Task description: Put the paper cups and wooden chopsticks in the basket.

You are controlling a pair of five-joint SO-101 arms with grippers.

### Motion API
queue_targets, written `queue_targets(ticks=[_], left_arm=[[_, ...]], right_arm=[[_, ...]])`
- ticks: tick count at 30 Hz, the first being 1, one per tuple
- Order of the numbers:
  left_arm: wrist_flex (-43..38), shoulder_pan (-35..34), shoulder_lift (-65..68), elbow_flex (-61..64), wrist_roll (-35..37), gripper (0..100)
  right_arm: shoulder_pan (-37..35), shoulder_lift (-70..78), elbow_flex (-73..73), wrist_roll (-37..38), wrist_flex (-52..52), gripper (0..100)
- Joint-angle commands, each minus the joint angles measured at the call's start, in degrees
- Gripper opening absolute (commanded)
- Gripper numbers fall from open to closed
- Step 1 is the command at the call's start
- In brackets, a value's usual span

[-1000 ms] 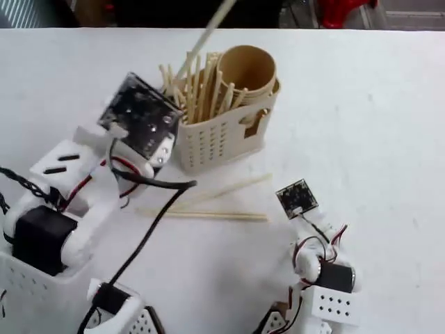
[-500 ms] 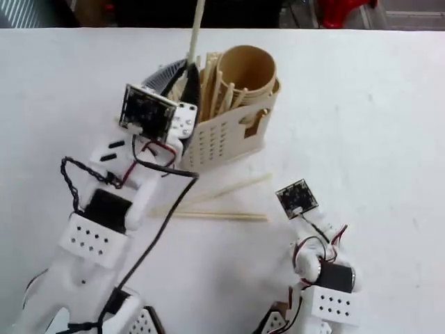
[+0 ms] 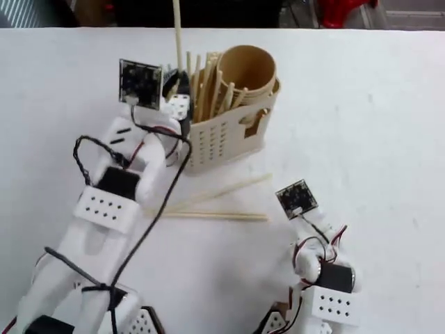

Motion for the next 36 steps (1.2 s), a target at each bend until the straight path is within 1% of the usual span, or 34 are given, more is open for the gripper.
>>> queue_targets(ticks=[1, 3, 5, 7, 12, 14, 17, 18, 20, 21, 23, 25, 27, 29, 31, 32, 34, 36], left_arm=[[1.49, -0.31, 0.04, -3.69, 0.70, 6], [4.57, -0.13, 0.04, -4.75, 1.49, 13], [8.62, -0.31, 0.04, -6.51, 4.92, 18], [12.13, -0.48, 0.04, -8.62, 6.51, 18], [18.20, -0.48, 0.04, -12.40, 6.24, 18], [22.42, -1.98, -0.84, -14.24, 6.24, 18], [29.98, -5.76, -5.23, -16.53, 5.89, 11], [32.62, -6.90, -7.43, -16.97, 4.48, 8], [38.24, -7.87, -11.91, -17.23, -2.29, 6], [41.58, -7.69, -13.93, -17.32, -6.15, 7], [50.55, -6.20, -14.81, -17.05, -10.99, 12], [59.60, -5.05, -12.18, -16.53, -15.03, 17], [65.67, -3.91, -7.60, -16.00, -20.84, 19], [68.66, -2.68, -2.51, -15.65, -28.75, 17], [69.80, -0.84, 2.86, -15.65, -36.22, 16], [69.80, -0.13, 5.14, -15.65, -38.51, 15], [68.84, 1.10, 9.54, -16.00, -39.56, 16], [64.53, 1.98, 12.97, -15.65, -39.65, 16]], right_arm=[[0.31, 0.31, -0.44, -0.18, -1.27, 3.9], [0.31, 0.31, -0.44, -0.18, -1.27, 3.9], [0.31, 0.31, -0.44, -0.18, -1.27, 3.9], [0.31, 0.31, -0.44, -0.18, -1.27, 3.9], [0.31, 0.31, -0.44, -0.18, -1.27, 3.9], [0.40, 0.31, -0.44, -0.26, -1.27, 3.9], [0.40, 0.31, -0.44, -0.26, -1.27, 3.9], [0.40, 0.31, -0.44, -0.26, -1.27, 3.9], [0.40, 0.31, -0.44, -0.26, -1.27, 3.9], [0.40, 0.31, -0.44, -0.26, -1.27, 3.9], [0.40, 0.31, -0.44, -0.26, -1.27, 3.9], [0.40, 0.31, -0.44, -0.26, -1.27, 3.9], [0.31, 0.31, -0.44, -0.26, -1.27, 3.9], [0.31, 0.31, -0.44, -0.26, -1.27, 3.9], [0.31, 0.31, -0.44, -0.26, -1.27, 3.9], [0.40, 0.31, -0.44, -0.26, -1.27, 3.9], [0.40, 0.31, -0.44, -0.26, -1.27, 3.9], [0.40, 0.31, -0.44, -0.26, -1.27, 3.9]])
